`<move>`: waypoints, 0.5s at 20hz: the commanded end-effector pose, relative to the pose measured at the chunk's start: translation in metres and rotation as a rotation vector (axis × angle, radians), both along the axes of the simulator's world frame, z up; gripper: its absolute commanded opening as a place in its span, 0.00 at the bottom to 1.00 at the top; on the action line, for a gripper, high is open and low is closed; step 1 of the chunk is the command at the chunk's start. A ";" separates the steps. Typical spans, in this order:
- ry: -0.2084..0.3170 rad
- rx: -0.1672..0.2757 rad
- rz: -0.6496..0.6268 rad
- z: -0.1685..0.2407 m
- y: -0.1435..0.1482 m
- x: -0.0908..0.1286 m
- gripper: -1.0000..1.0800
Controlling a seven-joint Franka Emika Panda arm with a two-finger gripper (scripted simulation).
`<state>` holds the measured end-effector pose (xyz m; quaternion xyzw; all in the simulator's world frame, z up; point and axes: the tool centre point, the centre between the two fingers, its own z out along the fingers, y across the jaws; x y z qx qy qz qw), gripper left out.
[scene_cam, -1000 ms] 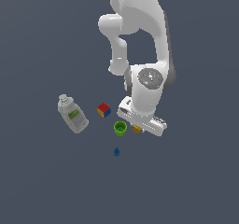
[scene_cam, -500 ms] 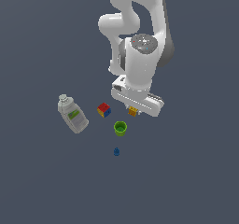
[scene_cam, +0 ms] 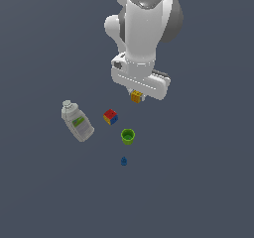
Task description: Pick up a designated object from a clutter of objects.
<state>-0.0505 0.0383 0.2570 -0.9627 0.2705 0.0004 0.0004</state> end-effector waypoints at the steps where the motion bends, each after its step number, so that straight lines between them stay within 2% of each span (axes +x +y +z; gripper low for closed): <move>1: 0.000 0.000 0.000 0.020 -0.006 -0.012 0.00; 10: 0.000 0.000 0.000 0.078 -0.024 -0.045 0.00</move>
